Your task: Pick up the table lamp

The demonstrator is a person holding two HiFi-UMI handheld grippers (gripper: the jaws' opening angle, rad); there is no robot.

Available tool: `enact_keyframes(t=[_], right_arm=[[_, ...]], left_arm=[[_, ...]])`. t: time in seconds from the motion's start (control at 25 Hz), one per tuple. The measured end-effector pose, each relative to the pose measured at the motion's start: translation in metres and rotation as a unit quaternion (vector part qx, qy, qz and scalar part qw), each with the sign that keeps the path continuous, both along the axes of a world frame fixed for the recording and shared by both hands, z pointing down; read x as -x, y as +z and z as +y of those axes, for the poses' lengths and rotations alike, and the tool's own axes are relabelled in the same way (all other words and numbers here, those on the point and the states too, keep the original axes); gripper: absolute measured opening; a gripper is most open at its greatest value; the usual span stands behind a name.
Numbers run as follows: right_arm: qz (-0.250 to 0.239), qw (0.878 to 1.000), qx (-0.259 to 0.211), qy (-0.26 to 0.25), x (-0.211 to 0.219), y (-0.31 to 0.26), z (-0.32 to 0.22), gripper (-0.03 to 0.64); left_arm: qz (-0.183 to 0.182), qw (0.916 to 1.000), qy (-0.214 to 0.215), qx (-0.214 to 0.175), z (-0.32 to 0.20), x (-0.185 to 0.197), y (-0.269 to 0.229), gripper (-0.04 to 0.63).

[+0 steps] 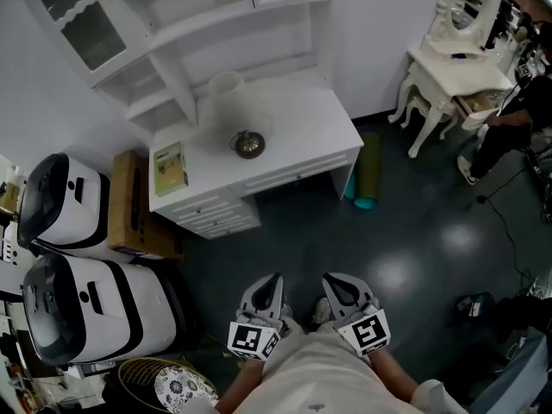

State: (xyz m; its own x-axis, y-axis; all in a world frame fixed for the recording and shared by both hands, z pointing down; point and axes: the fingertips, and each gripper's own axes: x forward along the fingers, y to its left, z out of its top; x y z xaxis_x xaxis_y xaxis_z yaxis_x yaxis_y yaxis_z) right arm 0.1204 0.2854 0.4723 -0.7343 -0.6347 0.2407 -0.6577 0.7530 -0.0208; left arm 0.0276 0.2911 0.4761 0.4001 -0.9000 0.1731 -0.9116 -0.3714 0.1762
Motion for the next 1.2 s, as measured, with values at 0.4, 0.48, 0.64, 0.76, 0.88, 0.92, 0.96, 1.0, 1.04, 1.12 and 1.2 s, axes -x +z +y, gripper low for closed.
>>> enact_keyframes(t=[0.4,0.48,0.64,0.76,0.88,0.92,0.96,1.0,1.04,1.12,1.2], right_arm=[[0.029,0.999,0.009,-0.016,0.003,0.017,-0.004,0.012],[0.037,0.999,0.008,-0.017,0.006,0.019,-0.008,0.012],[0.036,0.999,0.004,-0.004,0.016,0.014,-0.029,0.012],[0.042,0.999,-0.01,0.0,0.032,0.006,-0.046,0.012],[0.044,0.999,-0.025,0.005,0.05,-0.002,-0.068,0.012],[0.043,0.999,-0.028,0.007,0.057,-0.005,-0.075,0.012],[0.043,0.999,-0.031,0.008,0.064,-0.007,-0.081,0.012],[0.045,0.998,-0.035,0.008,0.07,-0.009,-0.087,0.012],[0.046,0.998,-0.037,0.009,0.076,-0.011,-0.092,0.012],[0.046,0.998,-0.041,0.015,0.087,-0.014,-0.103,0.012],[0.043,0.998,-0.041,0.024,0.095,-0.015,-0.113,0.012]], left_arm=[[0.015,0.9996,0.005,0.025,0.001,-0.007,0.019,0.009],[0.017,0.9996,0.003,0.024,-0.007,-0.002,0.021,0.009],[0.016,0.9997,0.01,0.013,-0.033,0.012,0.017,0.009],[0.023,0.9996,0.018,-0.002,-0.054,0.027,0.009,0.009],[0.018,0.9994,0.026,-0.01,-0.076,0.044,0.005,0.009],[0.014,0.9994,0.029,-0.011,-0.083,0.05,0.003,0.009],[0.011,0.9994,0.031,-0.011,-0.09,0.056,0.002,0.009],[0.009,0.9993,0.033,-0.011,-0.097,0.062,0.002,0.009],[0.008,0.9993,0.035,-0.01,-0.103,0.068,0.002,0.009],[0.005,0.9993,0.037,-0.009,-0.116,0.08,0.002,0.009],[0.003,0.9992,0.038,-0.009,-0.127,0.091,0.002,0.009]])
